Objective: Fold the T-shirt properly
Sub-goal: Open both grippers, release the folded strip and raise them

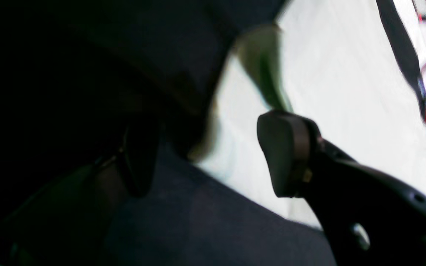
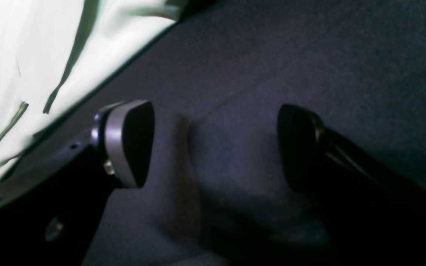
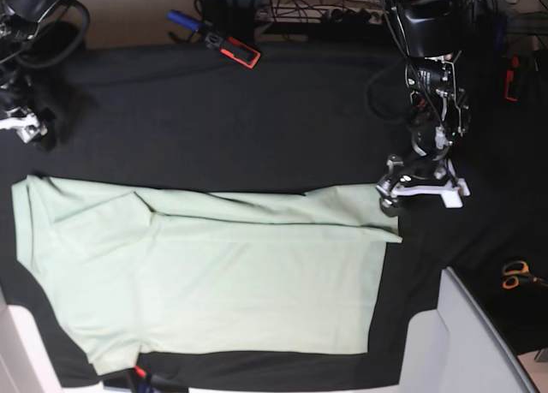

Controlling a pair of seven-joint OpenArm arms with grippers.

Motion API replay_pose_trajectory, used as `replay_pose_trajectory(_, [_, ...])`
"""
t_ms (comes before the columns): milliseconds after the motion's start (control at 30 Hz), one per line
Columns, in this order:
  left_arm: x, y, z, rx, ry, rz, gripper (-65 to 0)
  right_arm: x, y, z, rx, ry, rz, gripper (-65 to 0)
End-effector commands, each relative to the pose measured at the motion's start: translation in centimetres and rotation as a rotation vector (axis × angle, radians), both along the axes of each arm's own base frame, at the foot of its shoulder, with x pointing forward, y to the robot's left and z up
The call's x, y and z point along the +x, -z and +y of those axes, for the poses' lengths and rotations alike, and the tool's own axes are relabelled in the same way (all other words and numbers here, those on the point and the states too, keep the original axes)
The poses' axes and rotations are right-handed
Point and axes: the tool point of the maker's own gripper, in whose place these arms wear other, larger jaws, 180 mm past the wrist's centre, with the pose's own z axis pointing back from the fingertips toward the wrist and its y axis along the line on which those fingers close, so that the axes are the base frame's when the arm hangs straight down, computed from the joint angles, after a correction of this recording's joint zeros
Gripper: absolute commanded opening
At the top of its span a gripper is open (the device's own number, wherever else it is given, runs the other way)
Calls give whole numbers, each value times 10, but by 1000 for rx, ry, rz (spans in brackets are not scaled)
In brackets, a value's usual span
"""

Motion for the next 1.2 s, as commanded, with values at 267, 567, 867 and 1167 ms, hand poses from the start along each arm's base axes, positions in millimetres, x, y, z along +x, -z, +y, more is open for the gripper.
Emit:
replay_pose_trajectory(267, [11, -7, -20, -22, 42, -24, -208, 5, -9, -9, -22, -2, -23, -155])
replay_pose_trajectory(567, [15, -2, -18, -34, 27, -12, -262, 5, -9, -9, -22, -2, -24, -155])
replay_pose_trajectory(867, [18, 13, -23, -64, 24, 31, -425, 20, -16, -10, -21, 4, -59, -151])
replay_pose_trajectory(1167, [13, 16, -19, -58, 21, 41, -650, 67, -10, 0, 113, -26, -126, -149])
